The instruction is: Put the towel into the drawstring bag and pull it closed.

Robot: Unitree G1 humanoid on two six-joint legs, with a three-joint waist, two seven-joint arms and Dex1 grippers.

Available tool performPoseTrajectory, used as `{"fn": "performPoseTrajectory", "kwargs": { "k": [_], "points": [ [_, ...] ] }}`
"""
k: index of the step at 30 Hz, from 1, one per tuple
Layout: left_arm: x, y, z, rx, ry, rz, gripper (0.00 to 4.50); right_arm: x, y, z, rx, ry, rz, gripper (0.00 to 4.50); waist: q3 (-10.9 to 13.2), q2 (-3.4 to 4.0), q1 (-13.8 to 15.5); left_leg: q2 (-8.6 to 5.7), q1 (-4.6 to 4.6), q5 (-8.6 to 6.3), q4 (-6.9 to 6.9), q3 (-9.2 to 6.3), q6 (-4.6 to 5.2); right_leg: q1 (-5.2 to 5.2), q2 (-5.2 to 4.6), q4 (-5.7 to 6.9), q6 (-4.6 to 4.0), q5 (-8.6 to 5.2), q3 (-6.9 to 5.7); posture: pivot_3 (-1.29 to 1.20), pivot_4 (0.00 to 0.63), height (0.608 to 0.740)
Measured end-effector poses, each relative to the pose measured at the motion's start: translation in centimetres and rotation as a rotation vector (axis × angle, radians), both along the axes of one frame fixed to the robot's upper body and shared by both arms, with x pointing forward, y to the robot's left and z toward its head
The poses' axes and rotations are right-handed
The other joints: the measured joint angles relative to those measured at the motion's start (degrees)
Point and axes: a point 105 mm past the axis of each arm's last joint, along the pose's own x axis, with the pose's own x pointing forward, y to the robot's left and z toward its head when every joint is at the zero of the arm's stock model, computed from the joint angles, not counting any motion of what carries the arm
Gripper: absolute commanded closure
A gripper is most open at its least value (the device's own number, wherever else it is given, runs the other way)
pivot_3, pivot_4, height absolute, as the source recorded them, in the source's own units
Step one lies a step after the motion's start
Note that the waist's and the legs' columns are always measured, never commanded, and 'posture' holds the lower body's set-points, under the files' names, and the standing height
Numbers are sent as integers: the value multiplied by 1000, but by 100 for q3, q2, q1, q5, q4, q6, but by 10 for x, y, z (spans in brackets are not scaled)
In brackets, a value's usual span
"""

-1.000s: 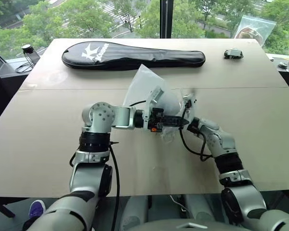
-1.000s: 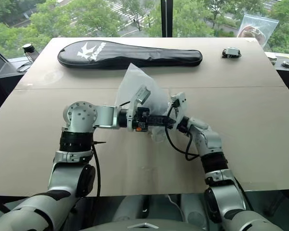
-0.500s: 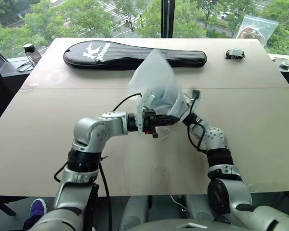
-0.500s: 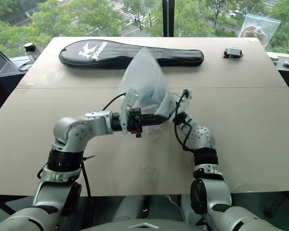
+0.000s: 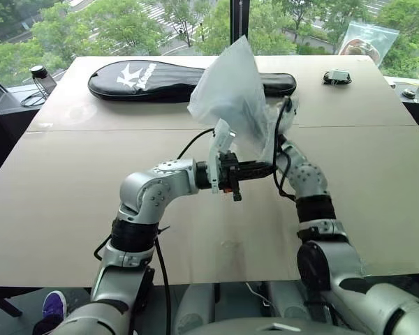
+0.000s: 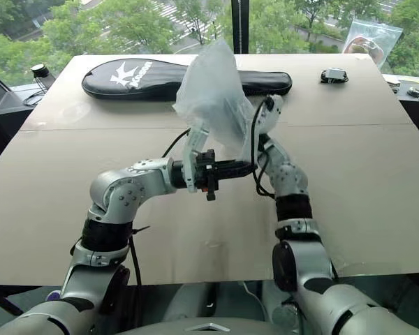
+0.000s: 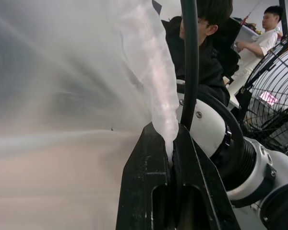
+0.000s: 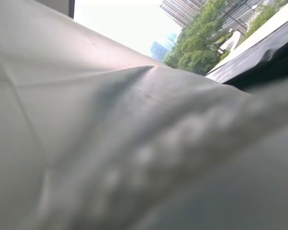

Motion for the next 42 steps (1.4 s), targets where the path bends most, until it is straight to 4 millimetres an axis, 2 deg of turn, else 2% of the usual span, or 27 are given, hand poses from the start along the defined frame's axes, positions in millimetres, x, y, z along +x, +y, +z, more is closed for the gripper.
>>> {"fn": "performPoseTrajectory", "kwargs": {
  "k": [1, 3, 4, 7, 9, 11, 13, 15, 19, 25, 28, 29, 31, 32, 35, 40, 42],
  "points": [
    [2, 0, 1, -17, 7, 11, 4500, 1, 4, 3, -31, -26, -8, 4418, 0, 0, 3, 0, -2, 0, 0, -1, 0, 0, 0, -1, 0, 0, -1, 0, 150, 740],
    [6, -3, 5, -62, 19, 38, 4500, -1, 12, 7, -117, -97, -14, 3622, 0, 0, 28, 0, -8, 0, 0, -5, 0, 0, -5, -5, 0, 0, -5, 0, 150, 740],
    [8, -2, 6, -77, 25, 54, 4500, -2, 15, 5, -148, -107, -11, 3410, 0, 0, 36, 0, -9, 0, 0, -5, 0, 0, -8, -7, 0, 0, -6, 0, 150, 740],
    [14, -2, 5, -123, 108, 73, 4500, -13, 7, -5, -303, -174, -6, 2096, 0, -1, 83, -4, -21, 0, 0, -16, 0, 0, -21, -17, 1, 0, -17, 0, 150, 740],
    [23, 3, 11, -161, 127, 100, 4500, -23, -5, -15, -397, -197, 6, 2096, -1, -5, 98, -6, -22, 0, 2, -19, 0, 2, -24, -24, 2, 0, -21, 0, 150, 740],
    [50, 31, 36, -200, 69, 244, 4500, -37, -12, -38, -485, -167, 38, 2096, 0, -3, 30, -7, -14, 0, -3, -10, 0, 1, -14, -23, 2, 0, -13, 0, 150, 740],
    [61, 45, 50, -228, 43, 301, 4500, -46, -17, -50, -538, -137, 67, 2096, 1, 0, 4, -2, -8, 0, -8, -9, 0, 1, -6, -18, 0, -1, -10, 0, 150, 740],
    [70, 56, 50, -233, 59, 335, 4500, -55, -19, -45, -517, -107, 88, 2096, 2, 1, -8, 1, -7, -1, -9, -10, 0, 0, -2, -16, 0, -1, -10, 0, 150, 740],
    [82, 67, 41, -222, 88, 379, 4500, -56, -31, -30, -537, -104, 24, 2096, 2, 1, 35, -6, -11, 0, -5, -11, 0, 1, -8, -21, 1, 0, -12, 0, 150, 740],
    [91, 72, 48, -220, 67, 393, 4500, -66, -45, -37, -744, -181, -36, 2096, 2, 0, 57, -11, -19, -1, -6, -13, 0, 1, -16, -28, 2, -1, -18, 0, 150, 740],
    [90, 76, 44, -159, 43, 377, 4500, -93, -43, -21, -742, -288, 65, 1308, 2, 0, 21, -8, -17, -1, -10, -13, 0, 0, -12, -29, 2, -1, -17, 0, 150, 740],
    [89, 76, 43, -143, 34, 361, 4500, -104, -42, -12, -740, -337, 104, 876, 2, 0, 19, -6, -17, -1, -11, -14, 0, 0, -11, -29, 2, -1, -17, 0, 150, 740],
    [87, 76, 43, -114, 19, 335, 4500, -113, -43, -3, -766, -390, 116, 36, 2, 0, 27, -6, -16, -1, -10, -16, 0, 1, -11, -28, 3, -1, -20, 0, 150, 740],
    [85, 76, 43, -96, 8, 322, 4500, -114, -44, -1, -787, -401, 107, 36, 2, 0, 31, -6, -15, -1, -9, -15, 0, 2, -11, -29, 3, -1, -20, 0, 150, 740],
    [81, 80, 42, -33, -30, 282, 4500, -106, -56, -6, -874, -368, 33, 36, 2, 0, 35, -6, -15, -1, -9, -13, 0, 2, -11, -29, 3, -2, -17, 0, 150, 740],
    [73, 84, 39, 74, -108, 225, 4500, -69, -69, -31, -1002, -217, -131, 36, 2, 0, 33, -3, -14, -1, -9, -10, 0, 1, -9, -29, 1, -2, -15, 0, 150, 740],
    [72, 88, 39, 86, -121, 226, 4500, -65, -69, -38, -1012, -187, -141, 36, 2, 0, 32, -3, -15, -1, -9, -10, 0, 0, -10, -29, 1, -2, -13, 0, 150, 740]
  ]
}}
